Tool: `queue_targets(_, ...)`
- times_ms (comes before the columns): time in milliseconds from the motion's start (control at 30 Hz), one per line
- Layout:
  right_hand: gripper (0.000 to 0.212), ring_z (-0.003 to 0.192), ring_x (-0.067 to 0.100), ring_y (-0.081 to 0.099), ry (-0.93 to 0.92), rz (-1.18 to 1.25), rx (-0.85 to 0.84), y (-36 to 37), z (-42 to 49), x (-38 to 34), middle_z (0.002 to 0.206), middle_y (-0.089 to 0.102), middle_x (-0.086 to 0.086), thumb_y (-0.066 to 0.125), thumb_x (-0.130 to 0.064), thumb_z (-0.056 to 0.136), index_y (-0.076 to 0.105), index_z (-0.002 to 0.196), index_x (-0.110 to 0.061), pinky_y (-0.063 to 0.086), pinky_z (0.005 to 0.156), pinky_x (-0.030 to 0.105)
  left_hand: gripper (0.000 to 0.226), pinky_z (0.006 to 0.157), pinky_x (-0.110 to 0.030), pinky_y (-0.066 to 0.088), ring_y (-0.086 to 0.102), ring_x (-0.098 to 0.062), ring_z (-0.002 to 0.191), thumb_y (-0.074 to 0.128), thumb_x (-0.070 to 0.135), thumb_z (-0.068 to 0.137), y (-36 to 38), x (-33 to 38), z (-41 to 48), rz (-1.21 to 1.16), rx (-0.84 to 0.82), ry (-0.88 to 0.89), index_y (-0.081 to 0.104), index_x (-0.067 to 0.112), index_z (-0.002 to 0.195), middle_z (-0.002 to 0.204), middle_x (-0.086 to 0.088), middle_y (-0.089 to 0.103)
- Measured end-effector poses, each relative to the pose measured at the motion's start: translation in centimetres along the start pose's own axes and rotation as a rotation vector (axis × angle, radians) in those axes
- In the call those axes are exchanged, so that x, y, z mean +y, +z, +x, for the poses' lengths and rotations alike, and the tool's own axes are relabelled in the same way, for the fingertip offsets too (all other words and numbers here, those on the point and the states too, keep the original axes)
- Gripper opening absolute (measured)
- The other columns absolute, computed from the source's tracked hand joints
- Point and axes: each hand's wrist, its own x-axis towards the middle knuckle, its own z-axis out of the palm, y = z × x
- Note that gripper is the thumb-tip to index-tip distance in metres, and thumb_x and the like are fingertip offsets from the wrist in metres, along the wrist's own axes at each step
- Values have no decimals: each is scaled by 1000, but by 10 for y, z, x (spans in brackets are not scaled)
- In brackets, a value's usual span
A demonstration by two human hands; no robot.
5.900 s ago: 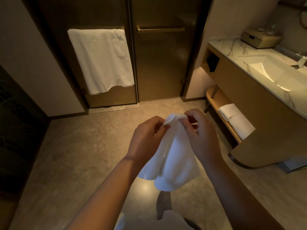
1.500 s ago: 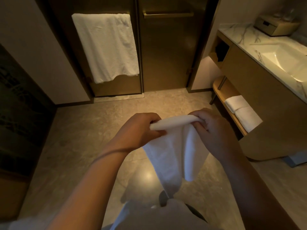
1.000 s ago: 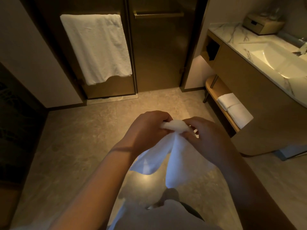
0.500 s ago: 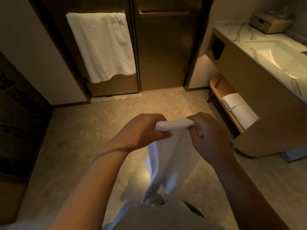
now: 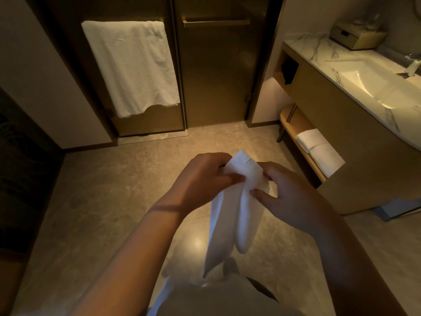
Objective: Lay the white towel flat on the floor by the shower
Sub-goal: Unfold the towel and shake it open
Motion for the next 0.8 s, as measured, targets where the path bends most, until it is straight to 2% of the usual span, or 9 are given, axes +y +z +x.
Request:
queue_targets(133,22,92,-6,54,32,78,62,3,-2,1,99,59,-23,55,-37,89,59,111,-34,47,75,26,9,55,-13,42,57,2,64,69,27,82,2,-1,0,24,-31,13,66,30,74,65,14,63)
queue_targets(200,18,89,-1,58,29,82,128,5,-1,1,95,64,-18,55,-31,91,64,106,-29,51,76,32,13,56,-11,41,57,4,66,68,24,81,1,-1,-1,29,-41,24,64,34,73,64,18,62)
queue_targets(300,14,84,-1,59,28,71,175,12,1,2,90,66,-15,56,-29,92,66,101,-27,51,71,28,6,64,-21,50,62,1,73,68,25,81,-2,-3,-2,25,-63,19,71,28,84,76,13,69)
queue_targets(367,13,82,-2,57,19,47,228,19,2,1,88,66,-14,56,-24,91,66,99,-26,46,67,16,9,69,-28,53,62,0,75,69,25,81,-5,-4,-3,22,-71,21,72,26,89,79,11,70)
queue_targets(400,14,84,-3,56,13,46,259,22,3,0,88,65,-14,56,-21,91,66,99,-25,41,65,9,10,70,-30,53,62,0,76,70,26,80,-6,-5,-4,15,-67,24,72,26,90,80,11,70)
queue_targets(500,14,88,-7,53,3,75,340,26,5,-3,87,61,-17,56,-18,91,66,99,-24,36,65,3,11,74,-28,53,62,2,81,71,28,80,-6,-6,-6,-38,-13,32,72,28,91,84,15,70)
queue_targets(600,14,88,-12,52,18,79,384,25,8,-3,85,57,-23,54,-22,91,64,98,-30,34,63,8,14,74,-23,54,65,1,85,72,27,80,-3,-13,-11,-202,25,-7,71,29,94,88,16,71)
queue_targets(700,15,89,-12,52,13,83,393,23,10,-3,87,55,-27,54,-23,92,62,100,-32,37,66,14,13,75,-33,58,69,-11,84,74,22,80,3,-19,-18,-431,89,-124,71,23,92,88,5,73)
queue_targets(800,12,91,-6,53,20,90,341,22,14,-3,89,55,-22,54,-24,93,61,99,-31,38,70,15,4,67,-29,57,69,-11,76,72,25,81,13,-20,-21,-436,165,-89,71,29,82,80,6,72)
